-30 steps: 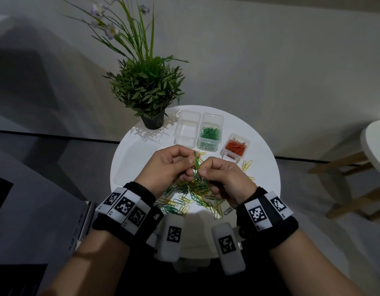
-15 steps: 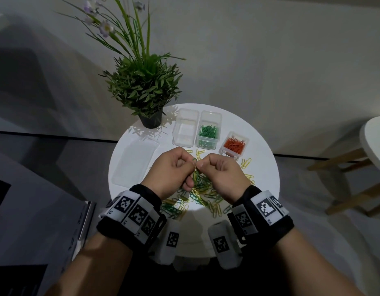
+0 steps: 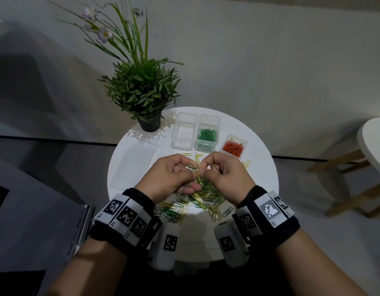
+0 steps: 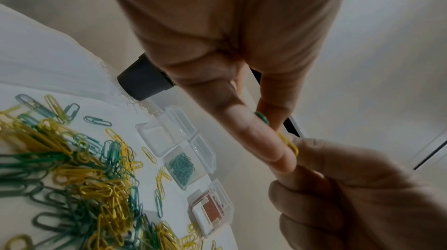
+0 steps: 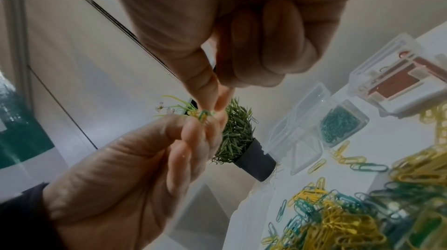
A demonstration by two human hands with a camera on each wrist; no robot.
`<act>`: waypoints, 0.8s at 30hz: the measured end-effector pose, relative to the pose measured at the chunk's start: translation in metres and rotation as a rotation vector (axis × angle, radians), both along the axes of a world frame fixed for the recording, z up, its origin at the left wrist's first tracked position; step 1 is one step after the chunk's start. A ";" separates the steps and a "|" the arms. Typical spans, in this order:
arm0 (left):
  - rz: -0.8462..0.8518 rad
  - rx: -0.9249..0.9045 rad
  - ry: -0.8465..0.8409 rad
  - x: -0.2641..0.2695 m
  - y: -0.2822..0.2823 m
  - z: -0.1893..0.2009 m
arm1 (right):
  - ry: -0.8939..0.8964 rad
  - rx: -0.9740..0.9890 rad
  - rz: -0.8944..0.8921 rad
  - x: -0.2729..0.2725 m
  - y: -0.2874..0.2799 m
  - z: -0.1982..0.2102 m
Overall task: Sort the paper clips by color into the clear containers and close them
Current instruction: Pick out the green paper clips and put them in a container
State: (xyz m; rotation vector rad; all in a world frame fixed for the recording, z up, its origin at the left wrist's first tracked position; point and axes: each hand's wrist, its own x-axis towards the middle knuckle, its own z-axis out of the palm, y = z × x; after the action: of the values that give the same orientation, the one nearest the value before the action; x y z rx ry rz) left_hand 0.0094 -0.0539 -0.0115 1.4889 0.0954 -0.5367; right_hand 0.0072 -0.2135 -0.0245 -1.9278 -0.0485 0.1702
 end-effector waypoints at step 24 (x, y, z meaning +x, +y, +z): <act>0.000 0.168 -0.244 0.003 -0.008 0.001 | 0.266 0.116 -0.149 0.005 0.002 0.002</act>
State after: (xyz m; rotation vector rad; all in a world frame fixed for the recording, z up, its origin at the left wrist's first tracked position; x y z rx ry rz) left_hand 0.0122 -0.0618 -0.0104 1.7076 -0.0516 -0.3497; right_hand 0.0120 -0.2117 -0.0224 -1.7707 0.2568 0.3154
